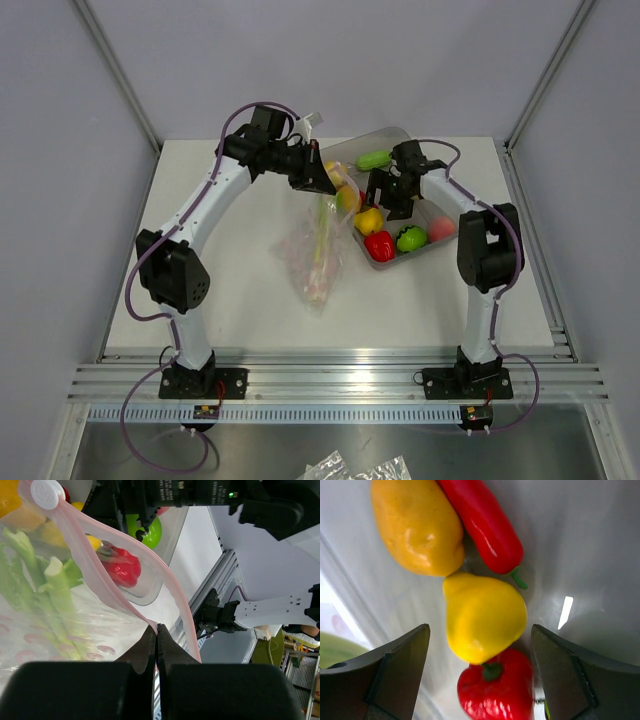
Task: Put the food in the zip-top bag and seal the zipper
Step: Pick up the fake fruit from the bin.
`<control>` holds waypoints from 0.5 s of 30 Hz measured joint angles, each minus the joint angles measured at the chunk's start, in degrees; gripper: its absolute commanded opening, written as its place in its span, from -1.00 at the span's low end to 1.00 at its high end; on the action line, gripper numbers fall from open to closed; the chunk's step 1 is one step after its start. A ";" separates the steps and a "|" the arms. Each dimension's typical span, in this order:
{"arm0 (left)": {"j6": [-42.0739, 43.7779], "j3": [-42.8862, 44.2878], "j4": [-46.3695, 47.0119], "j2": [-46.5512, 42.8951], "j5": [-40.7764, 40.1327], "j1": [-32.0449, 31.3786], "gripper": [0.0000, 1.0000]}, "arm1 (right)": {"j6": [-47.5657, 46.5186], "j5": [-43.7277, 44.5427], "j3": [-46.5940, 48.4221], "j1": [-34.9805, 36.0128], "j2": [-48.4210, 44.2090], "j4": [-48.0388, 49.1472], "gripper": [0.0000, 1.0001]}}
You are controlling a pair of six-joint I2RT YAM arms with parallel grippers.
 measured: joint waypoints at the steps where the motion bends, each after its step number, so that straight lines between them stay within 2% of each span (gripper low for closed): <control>1: -0.02 0.00 0.02 0.00 0.00 0.00 -1.00 | 0.11 -0.61 0.02 0.02 0.92 0.42 0.80; 5: -0.07 0.00 0.07 0.00 0.00 0.00 -1.00 | 0.55 -2.47 0.04 0.28 4.52 1.31 0.79; 7: -0.22 0.00 0.09 0.00 0.00 0.00 -1.00 | 0.72 -2.99 0.07 0.39 5.49 1.49 0.70; 9: -0.26 0.00 0.09 0.00 0.00 0.00 -1.00 | 0.92 -3.30 0.07 0.55 5.92 1.53 0.49; 10: -0.26 0.00 0.09 0.00 0.00 0.00 -1.00 | 1.09 -3.34 0.07 0.63 5.97 1.57 0.26; 12: -0.28 0.00 0.11 0.00 0.00 0.00 -1.00 | 1.33 -3.34 0.07 0.72 5.97 1.86 0.06; 13: -0.26 -0.02 0.13 0.00 0.00 0.00 -1.00 | 1.60 -3.23 0.07 0.74 5.95 2.10 -0.14; 15: -0.28 -0.15 0.20 0.00 0.00 0.00 -1.00 | 1.99 -2.86 -0.28 0.74 5.55 2.73 -0.27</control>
